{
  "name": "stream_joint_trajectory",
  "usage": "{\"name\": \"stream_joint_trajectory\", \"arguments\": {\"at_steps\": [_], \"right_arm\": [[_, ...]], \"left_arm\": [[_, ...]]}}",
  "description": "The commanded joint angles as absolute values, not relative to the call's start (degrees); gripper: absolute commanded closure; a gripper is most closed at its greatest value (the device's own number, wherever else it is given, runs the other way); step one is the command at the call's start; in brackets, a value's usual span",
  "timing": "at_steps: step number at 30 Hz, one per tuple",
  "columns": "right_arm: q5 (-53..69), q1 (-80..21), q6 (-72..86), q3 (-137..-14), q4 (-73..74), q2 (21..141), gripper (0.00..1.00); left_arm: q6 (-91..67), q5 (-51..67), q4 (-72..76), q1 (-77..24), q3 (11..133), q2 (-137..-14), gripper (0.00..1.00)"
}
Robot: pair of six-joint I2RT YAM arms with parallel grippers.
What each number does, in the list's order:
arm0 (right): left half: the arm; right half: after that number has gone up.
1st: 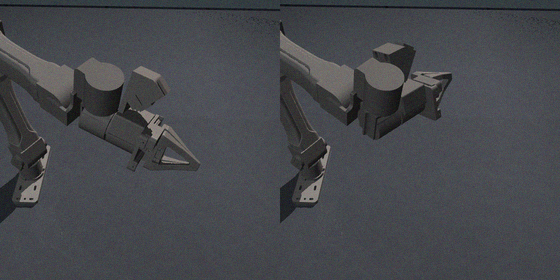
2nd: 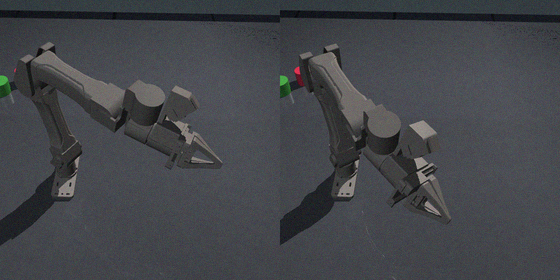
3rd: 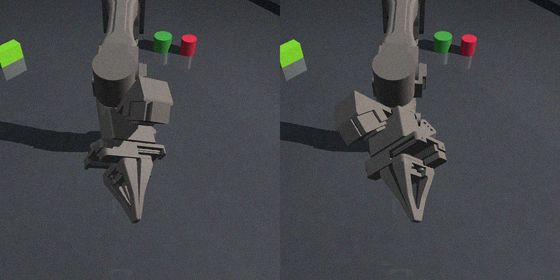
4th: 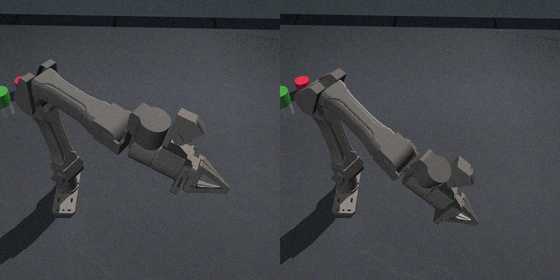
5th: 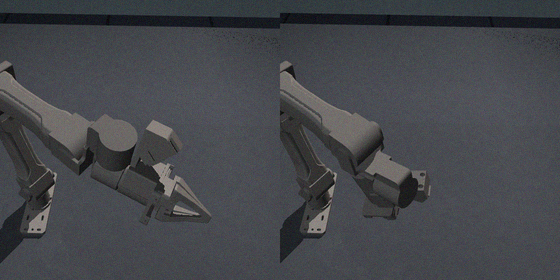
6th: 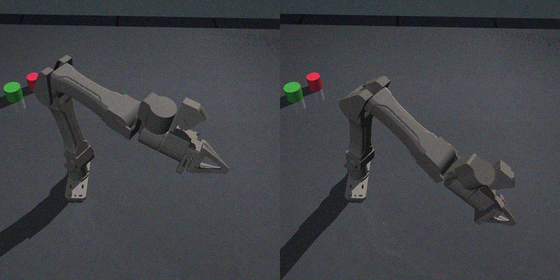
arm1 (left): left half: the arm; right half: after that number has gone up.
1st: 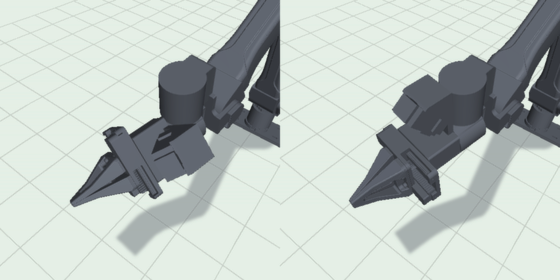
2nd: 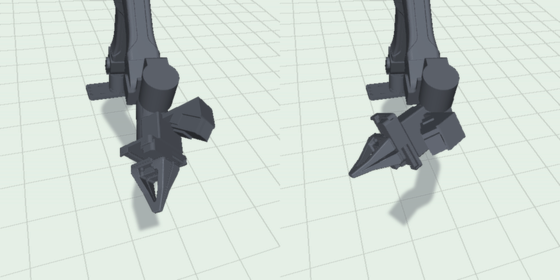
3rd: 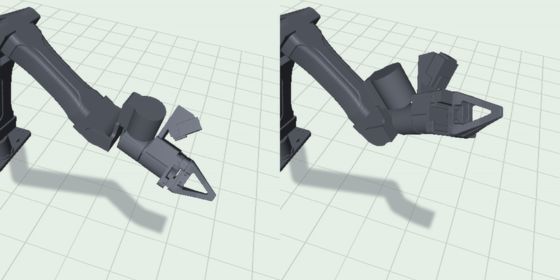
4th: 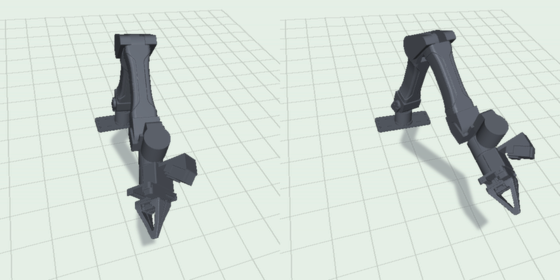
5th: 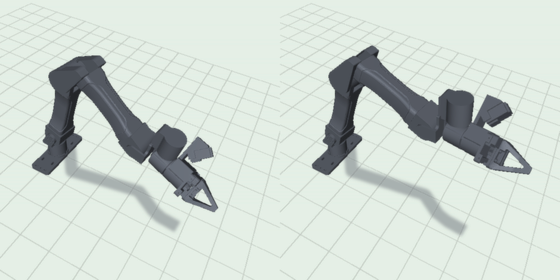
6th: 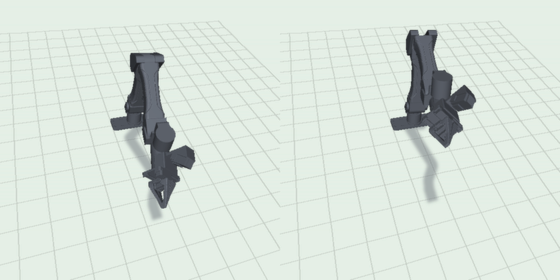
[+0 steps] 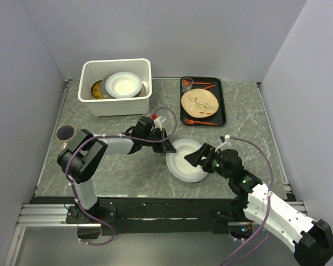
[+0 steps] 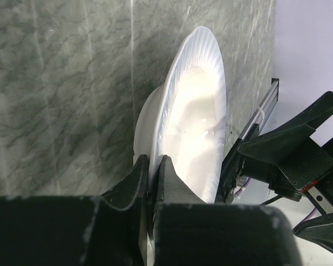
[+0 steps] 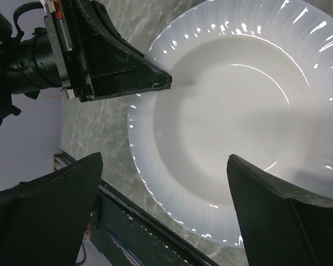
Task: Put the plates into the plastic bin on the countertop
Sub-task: Pick up the plate at the center of the board.
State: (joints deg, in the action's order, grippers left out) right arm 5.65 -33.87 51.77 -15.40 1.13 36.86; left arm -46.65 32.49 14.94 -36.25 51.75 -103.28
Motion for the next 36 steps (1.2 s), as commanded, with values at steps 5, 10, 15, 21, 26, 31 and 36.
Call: {"name": "stream_joint_trajectory", "arguments": {"at_steps": [5,10,15,21,26,31,36], "right_arm": [[5.63,-34.01,51.24,-15.56,-0.35,34.63,0.00],[5.80,-34.10,51.15,-15.64,-0.35,34.54,0.00],[6.15,-34.01,51.15,-15.56,-0.44,35.42,0.00],[6.24,-34.01,50.89,-15.73,-0.61,35.95,0.00],[6.59,-34.01,50.89,-15.82,-1.40,37.09,0.00],[7.12,-34.10,50.89,-15.91,-1.93,38.05,0.00],[7.38,-34.01,50.71,-15.91,-2.28,38.41,0.00]], "left_arm": [[-44.39,29.27,12.31,-32.26,51.24,-94.93,0.99],[-43.16,29.88,9.94,-29.62,53.26,-91.94,0.99],[-42.80,30.32,8.09,-27.08,55.89,-90.00,0.99],[-41.93,31.55,5.81,-24.09,60.11,-87.89,0.99],[-40.96,31.29,2.55,-21.89,65.03,-86.40,0.99],[-41.13,31.20,1.85,-19.43,68.98,-85.34,0.99],[-41.39,31.46,0.79,-16.70,72.77,-85.78,0.99]]}}
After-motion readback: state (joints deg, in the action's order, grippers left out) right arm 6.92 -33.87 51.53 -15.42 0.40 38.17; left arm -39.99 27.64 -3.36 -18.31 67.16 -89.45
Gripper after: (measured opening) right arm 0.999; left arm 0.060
